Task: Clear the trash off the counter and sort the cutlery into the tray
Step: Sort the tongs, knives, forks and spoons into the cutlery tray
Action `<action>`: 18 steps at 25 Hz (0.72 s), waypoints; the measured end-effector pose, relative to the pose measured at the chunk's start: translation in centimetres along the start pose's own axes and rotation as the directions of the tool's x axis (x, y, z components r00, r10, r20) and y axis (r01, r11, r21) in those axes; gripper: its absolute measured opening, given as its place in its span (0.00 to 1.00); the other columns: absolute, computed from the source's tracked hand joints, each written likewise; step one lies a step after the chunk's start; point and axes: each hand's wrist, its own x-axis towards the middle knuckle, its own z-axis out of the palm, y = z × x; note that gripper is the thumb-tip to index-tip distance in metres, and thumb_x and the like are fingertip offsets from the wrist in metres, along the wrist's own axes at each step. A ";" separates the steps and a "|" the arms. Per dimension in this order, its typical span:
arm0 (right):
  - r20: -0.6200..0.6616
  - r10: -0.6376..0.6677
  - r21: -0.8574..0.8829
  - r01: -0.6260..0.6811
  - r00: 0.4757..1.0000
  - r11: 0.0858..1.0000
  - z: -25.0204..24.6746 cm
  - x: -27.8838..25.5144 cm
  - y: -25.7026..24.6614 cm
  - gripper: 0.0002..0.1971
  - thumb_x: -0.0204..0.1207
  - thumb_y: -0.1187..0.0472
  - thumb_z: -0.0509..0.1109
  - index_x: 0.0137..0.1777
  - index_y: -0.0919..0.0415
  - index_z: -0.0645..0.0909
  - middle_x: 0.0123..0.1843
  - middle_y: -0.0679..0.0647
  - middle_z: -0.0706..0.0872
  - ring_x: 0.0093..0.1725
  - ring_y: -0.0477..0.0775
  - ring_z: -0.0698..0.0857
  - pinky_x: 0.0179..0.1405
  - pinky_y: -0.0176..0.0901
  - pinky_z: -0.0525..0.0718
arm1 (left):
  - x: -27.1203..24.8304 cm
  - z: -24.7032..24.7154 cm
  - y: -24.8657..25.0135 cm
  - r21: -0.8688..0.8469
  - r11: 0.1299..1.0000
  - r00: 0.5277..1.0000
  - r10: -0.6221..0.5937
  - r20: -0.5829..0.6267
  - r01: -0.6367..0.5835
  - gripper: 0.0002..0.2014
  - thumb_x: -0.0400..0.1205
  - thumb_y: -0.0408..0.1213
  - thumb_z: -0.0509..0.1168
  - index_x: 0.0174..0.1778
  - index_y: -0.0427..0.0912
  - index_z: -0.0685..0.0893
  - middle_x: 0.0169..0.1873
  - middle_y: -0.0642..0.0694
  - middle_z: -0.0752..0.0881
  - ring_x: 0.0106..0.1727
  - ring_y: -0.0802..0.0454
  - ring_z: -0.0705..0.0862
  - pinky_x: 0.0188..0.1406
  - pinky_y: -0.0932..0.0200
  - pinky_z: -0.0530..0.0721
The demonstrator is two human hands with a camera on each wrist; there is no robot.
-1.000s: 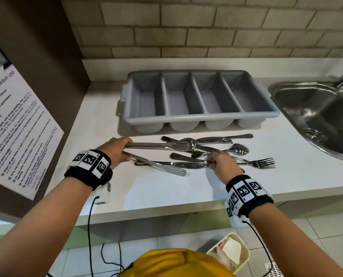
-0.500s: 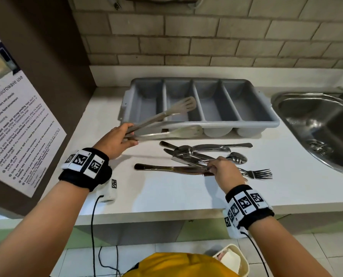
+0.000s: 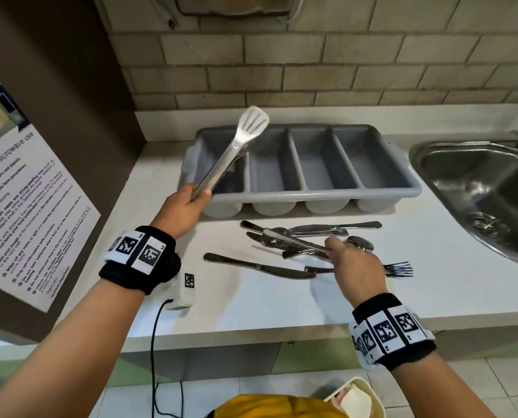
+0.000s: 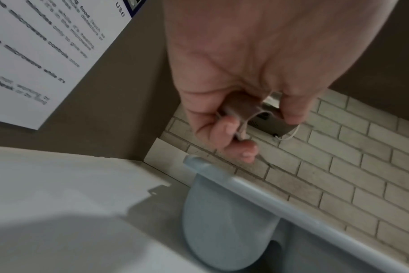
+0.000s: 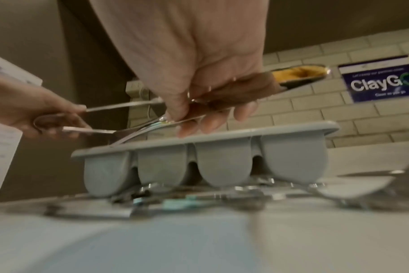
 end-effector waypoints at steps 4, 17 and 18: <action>-0.045 0.093 0.078 -0.089 0.995 0.993 -2.8 -0.1 -0.4 0.08 0.83 0.57 0.56 0.57 0.57 0.73 0.43 0.59 0.90 0.45 0.66 0.86 0.34 0.45 0.68 | 2.0 -0.1 2.0 0.089 0.989 0.989 -0.108 -0.105 0.118 0.22 0.86 0.48 0.50 0.62 0.35 0.78 0.57 0.29 0.83 0.57 0.32 0.82 0.58 0.47 0.78; 0.172 0.149 0.851 -0.222 0.974 0.475 -5.2 2.9 -2.2 0.16 0.78 0.77 0.53 0.50 0.55 0.75 0.38 0.55 0.79 0.11 0.41 0.73 0.07 0.25 0.65 | 6.3 2.9 5.1 0.464 0.867 0.983 -0.140 -0.121 0.180 0.27 0.81 0.52 0.59 0.68 0.35 0.76 0.67 0.36 0.78 0.70 0.35 0.74 0.66 0.44 0.76; 0.172 0.148 0.867 -0.221 0.974 0.446 -5.4 3.2 -2.5 0.15 0.80 0.75 0.53 0.48 0.55 0.76 0.35 0.55 0.79 0.09 0.39 0.70 0.07 0.25 0.64 | 5.9 2.6 5.1 0.461 0.876 0.988 -0.095 -0.126 0.143 0.27 0.80 0.53 0.60 0.69 0.37 0.75 0.68 0.37 0.76 0.71 0.35 0.73 0.68 0.44 0.75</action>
